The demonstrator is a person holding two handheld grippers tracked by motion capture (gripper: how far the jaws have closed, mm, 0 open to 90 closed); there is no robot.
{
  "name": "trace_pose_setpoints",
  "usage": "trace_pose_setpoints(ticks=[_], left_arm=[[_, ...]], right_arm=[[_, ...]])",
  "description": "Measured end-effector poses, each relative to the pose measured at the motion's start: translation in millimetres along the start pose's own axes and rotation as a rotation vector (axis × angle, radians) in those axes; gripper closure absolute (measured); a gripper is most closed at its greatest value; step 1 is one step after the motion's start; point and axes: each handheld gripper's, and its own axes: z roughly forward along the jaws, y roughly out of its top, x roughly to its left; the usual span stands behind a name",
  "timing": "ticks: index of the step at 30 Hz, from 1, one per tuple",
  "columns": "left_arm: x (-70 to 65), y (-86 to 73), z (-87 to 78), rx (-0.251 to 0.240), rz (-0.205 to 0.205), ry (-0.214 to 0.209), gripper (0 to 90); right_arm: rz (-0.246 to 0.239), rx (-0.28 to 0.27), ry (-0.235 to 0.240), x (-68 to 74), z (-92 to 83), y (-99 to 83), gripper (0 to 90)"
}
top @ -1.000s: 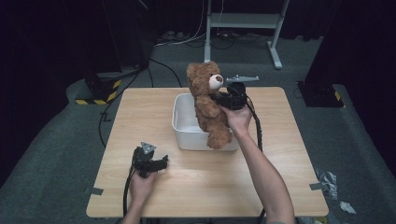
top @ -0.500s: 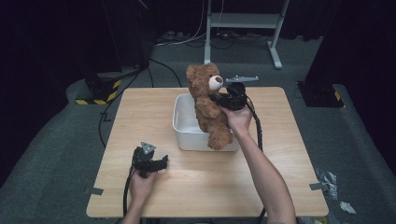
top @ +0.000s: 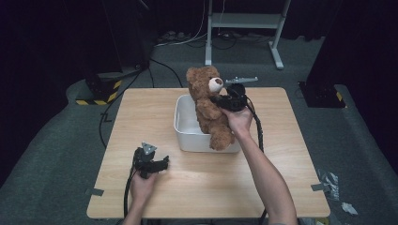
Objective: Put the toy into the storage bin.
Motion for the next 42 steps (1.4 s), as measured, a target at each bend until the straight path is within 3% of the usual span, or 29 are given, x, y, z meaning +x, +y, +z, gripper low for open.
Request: trace_pose_setpoints(ticks=[42], left_arm=[[0.0, 0.0, 0.0, 0.0, 0.0, 0.0, 18.8]], right_arm=[[0.046, 0.036, 0.005, -5.5, 5.1, -0.9, 67.8]])
